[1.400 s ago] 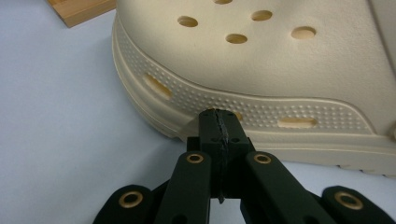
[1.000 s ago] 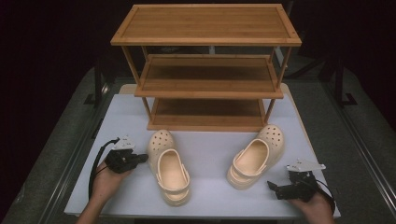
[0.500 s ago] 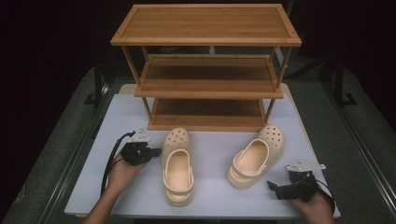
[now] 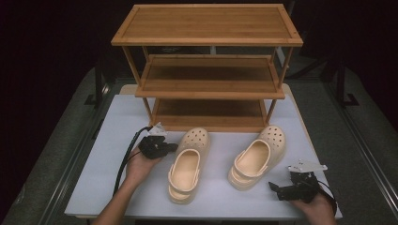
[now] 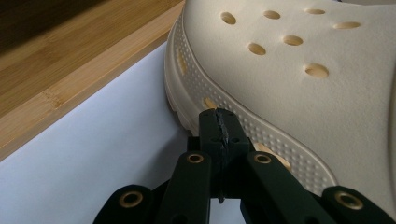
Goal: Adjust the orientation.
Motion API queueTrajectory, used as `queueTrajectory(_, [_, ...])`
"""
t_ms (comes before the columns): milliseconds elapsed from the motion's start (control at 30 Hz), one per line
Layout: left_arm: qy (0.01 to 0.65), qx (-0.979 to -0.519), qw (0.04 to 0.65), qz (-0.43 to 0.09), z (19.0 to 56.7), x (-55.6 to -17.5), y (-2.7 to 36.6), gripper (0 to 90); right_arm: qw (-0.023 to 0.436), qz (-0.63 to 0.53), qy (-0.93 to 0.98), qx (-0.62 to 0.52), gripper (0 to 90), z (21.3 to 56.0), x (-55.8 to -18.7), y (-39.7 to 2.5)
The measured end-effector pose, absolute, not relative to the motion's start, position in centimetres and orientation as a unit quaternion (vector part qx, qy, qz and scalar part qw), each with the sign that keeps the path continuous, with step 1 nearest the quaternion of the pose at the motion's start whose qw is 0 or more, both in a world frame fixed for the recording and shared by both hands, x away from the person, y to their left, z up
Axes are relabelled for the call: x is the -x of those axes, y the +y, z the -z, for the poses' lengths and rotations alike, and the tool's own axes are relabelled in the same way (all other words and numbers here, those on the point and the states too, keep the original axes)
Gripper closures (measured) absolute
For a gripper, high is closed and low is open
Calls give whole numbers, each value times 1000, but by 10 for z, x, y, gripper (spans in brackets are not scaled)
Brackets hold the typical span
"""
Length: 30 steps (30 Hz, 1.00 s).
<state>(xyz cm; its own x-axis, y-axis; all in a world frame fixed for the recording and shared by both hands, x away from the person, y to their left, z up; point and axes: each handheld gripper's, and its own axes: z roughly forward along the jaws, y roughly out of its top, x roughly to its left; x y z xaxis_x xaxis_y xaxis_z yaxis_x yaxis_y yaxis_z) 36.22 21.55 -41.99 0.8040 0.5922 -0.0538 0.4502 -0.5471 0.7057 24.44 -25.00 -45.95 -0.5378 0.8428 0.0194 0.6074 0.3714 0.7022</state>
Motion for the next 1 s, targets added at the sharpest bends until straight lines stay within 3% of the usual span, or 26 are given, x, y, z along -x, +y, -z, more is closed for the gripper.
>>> queueTrajectory(133, [301, -869, 380, -96, 415, -360, 221, 892, 175, -337, 809, -448, 29, 460, -244, -250])
queueTrajectory(600, [284, -854, 429, -76, 376, -326, 241, 579, 175, -337, 809, -448, 29, 460, -244, -250])
queueTrajectory(1000, [251, -869, 420, -69, 384, -322, 207, 537, 175, -337, 810, -448, 29, 460, -244, -250])
